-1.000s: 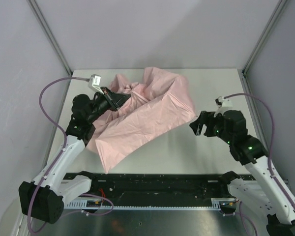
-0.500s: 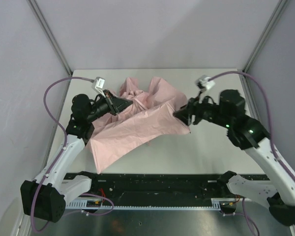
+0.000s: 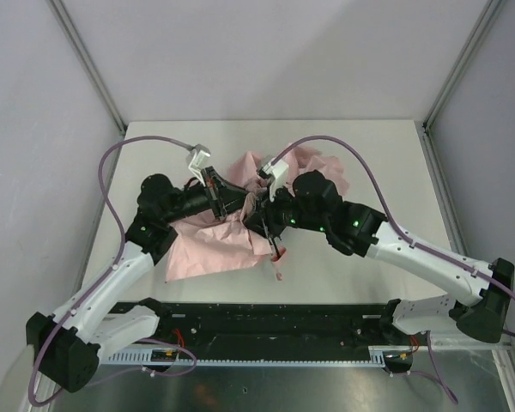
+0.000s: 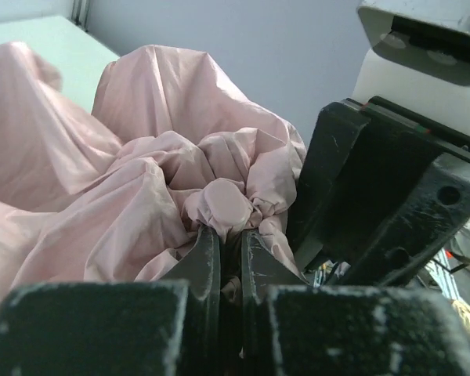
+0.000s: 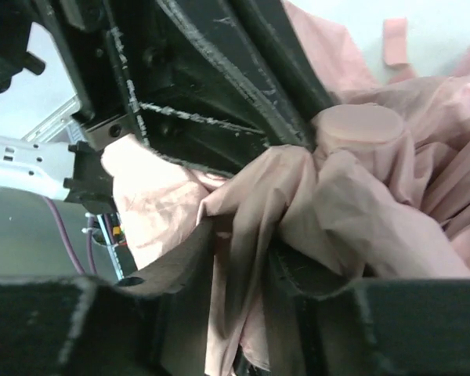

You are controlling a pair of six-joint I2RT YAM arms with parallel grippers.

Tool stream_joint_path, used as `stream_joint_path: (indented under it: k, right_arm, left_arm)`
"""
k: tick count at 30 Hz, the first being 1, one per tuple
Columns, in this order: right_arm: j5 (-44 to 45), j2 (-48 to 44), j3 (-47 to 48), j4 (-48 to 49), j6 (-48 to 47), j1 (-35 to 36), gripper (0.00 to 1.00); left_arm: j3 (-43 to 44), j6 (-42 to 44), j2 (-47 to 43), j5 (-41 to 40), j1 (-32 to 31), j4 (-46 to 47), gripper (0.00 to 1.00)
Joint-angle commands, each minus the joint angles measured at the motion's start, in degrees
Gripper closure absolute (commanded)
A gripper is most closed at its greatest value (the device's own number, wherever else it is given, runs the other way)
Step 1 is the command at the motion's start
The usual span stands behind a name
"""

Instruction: Put away the umbrella

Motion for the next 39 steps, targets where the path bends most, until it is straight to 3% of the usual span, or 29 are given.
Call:
stream_joint_path:
  k: [1, 3, 6, 13, 16, 18, 21, 24, 26, 30, 35, 37, 39]
  right_arm:
    - [0.10, -2.54, 1.71, 0.53, -1.86, 0.20, 0.55]
    - [-2.42, -5.22, 1.66, -3.79, -2.61, 0.87, 0.37]
    - [-1.73, -10.50, 1.28, -10.82, -2.49, 2.29, 0.22]
    - [7.02, -22.56, -2.38, -17.78, 0.70, 3.79, 0.14]
    - [1.06, -23.66, -3.30, -13.50, 4.11, 5.14, 0.18]
    - [-0.51, -22.63, -5.15, -7.63, 5.41, 8.94, 0.31]
    - [8.04, -17.27, -6.82, -0.58, 3.15, 16.91, 0.55]
    - [19.26, -10.25, -6.61, 4.16, -1.12, 20.67, 0.90]
    - [26.05, -6.23, -6.15, 6.70, -3.02, 20.49, 0.98]
    - [30.08, 1.37, -3.85, 9.54, -4.33, 14.89, 1.00]
    - [33.45, 5.62, 2.16, 10.60, -10.22, 12.01, 0.99]
    - [28.97, 5.96, 5.42, 7.96, -10.76, 12.00, 0.88]
    - [25.32, 4.77, 6.83, 4.72, -10.15, 12.70, 0.70]
  left_arm:
    - [0.13, 2.54, -4.68, 3.90, -1.37, 7.80, 1.00]
    - [-0.07, 3.12, -4.67, 3.93, -1.29, 7.90, 1.00]
    - [-0.26, 3.05, -3.93, 1.33, -0.93, 7.89, 1.00]
    - [0.66, -1.37, 0.75, -6.42, 0.95, 7.90, 1.00]
    - [0.42, -6.10, 3.06, -7.93, 3.12, 7.72, 1.00]
    - [0.53, -8.51, 4.82, -7.02, 4.13, 7.68, 1.00]
    - [0.61, -10.45, 6.21, -5.50, 4.47, 7.69, 1.00]
    - [-0.01, -11.16, 5.17, -4.43, 4.38, 7.67, 1.00]
    - [-0.72, -11.49, 3.52, -3.54, 4.43, 7.60, 1.00]
    - [-2.42, -11.56, -0.60, -0.44, 3.83, 7.60, 1.00]
    - [-4.86, -3.47, -4.32, -2.68, -1.93, 7.67, 1.00]
    - [-4.92, -0.67, -3.88, -3.25, -3.65, 7.67, 1.00]
    - [-4.80, 1.44, -3.15, -3.22, -4.15, 7.69, 1.00]
